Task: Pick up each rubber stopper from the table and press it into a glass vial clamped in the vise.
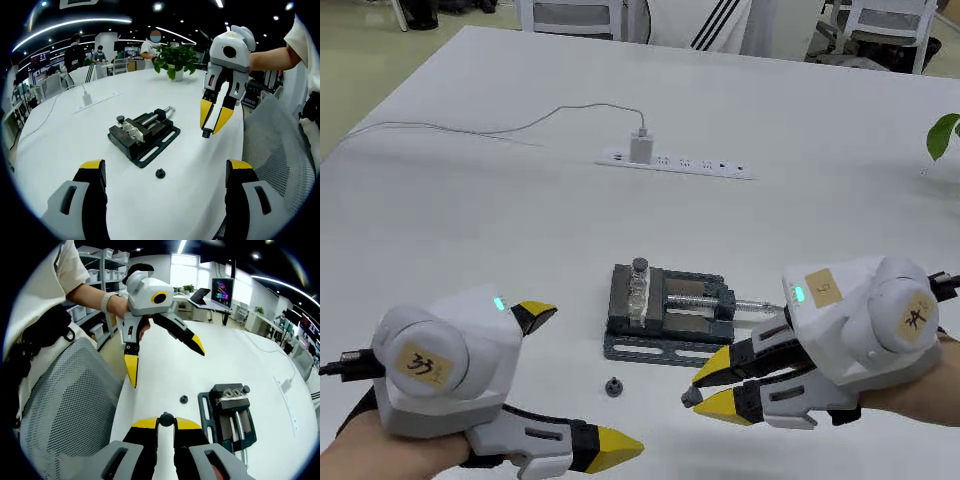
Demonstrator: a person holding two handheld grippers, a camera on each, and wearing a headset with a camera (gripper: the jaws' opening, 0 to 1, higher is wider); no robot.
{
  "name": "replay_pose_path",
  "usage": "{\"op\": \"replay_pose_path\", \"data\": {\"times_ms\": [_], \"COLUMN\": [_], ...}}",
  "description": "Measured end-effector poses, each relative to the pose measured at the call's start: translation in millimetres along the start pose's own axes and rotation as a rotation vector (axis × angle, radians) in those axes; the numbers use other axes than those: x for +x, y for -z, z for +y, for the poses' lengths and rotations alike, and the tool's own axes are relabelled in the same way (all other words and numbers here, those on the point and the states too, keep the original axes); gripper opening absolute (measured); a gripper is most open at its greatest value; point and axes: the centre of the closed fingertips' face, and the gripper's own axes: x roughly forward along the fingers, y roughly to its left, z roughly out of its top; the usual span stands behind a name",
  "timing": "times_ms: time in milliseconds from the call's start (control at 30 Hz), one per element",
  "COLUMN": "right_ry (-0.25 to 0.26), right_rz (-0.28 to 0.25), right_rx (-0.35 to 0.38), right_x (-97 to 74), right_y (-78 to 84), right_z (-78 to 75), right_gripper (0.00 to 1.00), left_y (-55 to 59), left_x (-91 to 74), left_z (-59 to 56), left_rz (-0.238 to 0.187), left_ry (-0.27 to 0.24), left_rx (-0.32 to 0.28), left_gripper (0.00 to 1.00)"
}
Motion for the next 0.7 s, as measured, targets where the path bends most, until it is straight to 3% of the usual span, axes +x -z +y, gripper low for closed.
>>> {"op": "replay_pose_path", "data": {"times_ms": [467, 700], "right_ry": [-0.019, -0.046], "right_rz": [0.099, 0.143], "right_rx": [-0.07, -0.138], "right_x": [-4.5, -4.4], "right_y": [5.7, -1.8], "right_z": [-25.1, -37.9], "right_gripper": [0.07, 0.07], "left_y": [4.3, 2.1], "left_x": [-8.4, -9.7], "left_z": [8.7, 10.6], "left_rz": [-0.005, -0.01], "left_ry": [-0.057, -0.073], "left_rx": [-0.012, 0.005], "left_gripper": [0.98, 0.97]}}
